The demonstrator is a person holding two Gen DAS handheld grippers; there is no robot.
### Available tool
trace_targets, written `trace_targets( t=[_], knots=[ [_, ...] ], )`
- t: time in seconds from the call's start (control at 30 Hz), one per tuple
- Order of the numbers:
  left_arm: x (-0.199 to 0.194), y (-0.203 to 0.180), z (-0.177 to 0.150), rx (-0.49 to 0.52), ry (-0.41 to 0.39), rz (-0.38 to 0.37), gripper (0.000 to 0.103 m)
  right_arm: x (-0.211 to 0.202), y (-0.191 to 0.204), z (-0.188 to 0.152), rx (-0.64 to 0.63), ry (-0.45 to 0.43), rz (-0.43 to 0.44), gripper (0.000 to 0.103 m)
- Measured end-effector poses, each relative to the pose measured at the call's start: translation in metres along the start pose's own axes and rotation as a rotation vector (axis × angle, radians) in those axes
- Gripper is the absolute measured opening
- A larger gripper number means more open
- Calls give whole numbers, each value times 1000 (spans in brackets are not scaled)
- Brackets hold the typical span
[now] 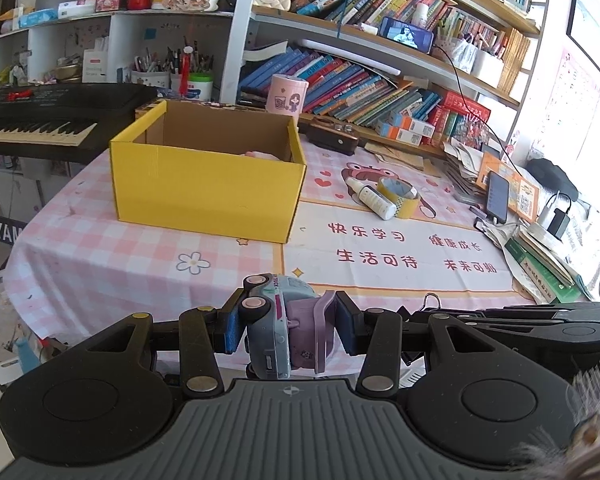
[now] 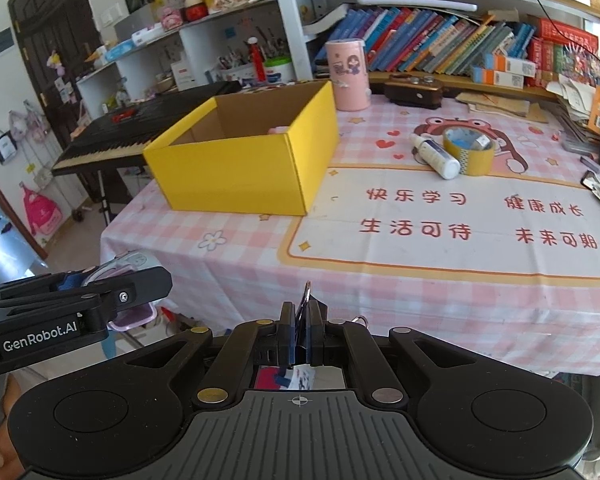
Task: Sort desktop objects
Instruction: 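Carry the lilac toy and binder clip over the yellow box with both tools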
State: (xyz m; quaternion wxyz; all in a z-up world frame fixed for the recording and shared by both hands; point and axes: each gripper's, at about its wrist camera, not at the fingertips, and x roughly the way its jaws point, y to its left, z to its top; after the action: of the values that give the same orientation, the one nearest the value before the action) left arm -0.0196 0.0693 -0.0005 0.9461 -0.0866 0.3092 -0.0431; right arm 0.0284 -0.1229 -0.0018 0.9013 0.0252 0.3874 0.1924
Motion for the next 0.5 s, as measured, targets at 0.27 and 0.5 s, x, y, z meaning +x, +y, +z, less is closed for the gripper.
trace_targets(
  t=[0.27,0.5],
  knots=[
    [-11,15,0,-19,-20,28,43,3,21,3,-40,5,35,5],
    [-20,31,0,-44,-41,65,43,9,39,6,-75,7,66,5]
  ],
)
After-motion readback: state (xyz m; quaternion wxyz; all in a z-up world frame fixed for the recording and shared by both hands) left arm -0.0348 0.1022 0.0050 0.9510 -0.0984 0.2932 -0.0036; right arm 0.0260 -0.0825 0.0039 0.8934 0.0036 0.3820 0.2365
